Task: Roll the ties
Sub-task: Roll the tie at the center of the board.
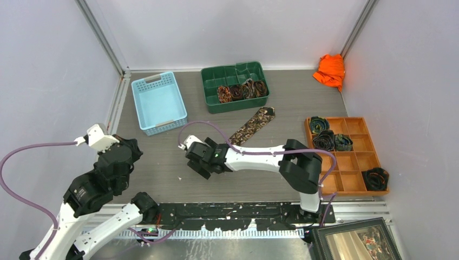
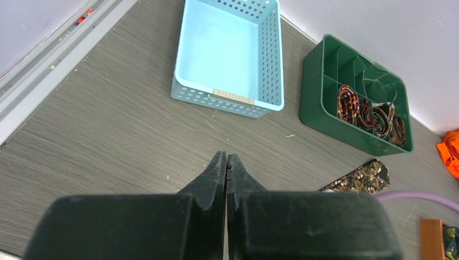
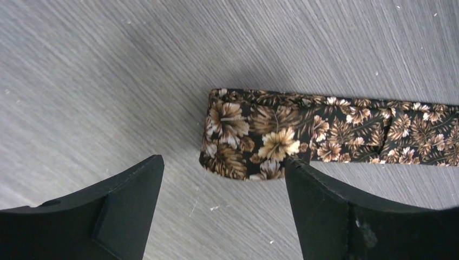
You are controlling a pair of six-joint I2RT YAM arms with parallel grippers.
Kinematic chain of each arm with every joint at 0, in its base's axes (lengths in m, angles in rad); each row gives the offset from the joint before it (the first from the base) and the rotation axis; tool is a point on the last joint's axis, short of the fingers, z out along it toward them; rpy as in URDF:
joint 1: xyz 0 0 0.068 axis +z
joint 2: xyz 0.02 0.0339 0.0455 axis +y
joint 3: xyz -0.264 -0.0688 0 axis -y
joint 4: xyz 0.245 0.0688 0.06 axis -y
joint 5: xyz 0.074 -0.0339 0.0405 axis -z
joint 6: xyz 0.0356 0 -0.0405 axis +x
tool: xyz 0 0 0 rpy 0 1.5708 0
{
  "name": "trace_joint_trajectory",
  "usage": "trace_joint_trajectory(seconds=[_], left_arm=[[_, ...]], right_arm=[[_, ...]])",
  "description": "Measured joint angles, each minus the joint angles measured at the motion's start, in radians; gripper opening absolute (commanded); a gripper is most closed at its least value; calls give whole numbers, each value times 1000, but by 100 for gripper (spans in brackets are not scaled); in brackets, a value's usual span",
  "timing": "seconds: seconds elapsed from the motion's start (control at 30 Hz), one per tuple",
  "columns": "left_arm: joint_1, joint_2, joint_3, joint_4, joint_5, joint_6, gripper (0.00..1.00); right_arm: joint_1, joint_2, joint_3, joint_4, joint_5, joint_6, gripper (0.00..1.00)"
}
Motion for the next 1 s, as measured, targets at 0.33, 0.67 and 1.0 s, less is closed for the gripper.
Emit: trace_joint_trajectory(seconds=[0.33, 0.67, 1.0], left_arm=[[0, -9, -13, -8, -8, 0, 0], [0, -8, -23, -18, -11, -1, 0], [0, 18, -23, -25, -18, -1, 0]], right_arm=[[-1, 78, 31, 50, 45, -48, 87], [-49, 128, 45, 55, 32, -40, 68], [-148, 135, 61, 34, -61, 6, 40]])
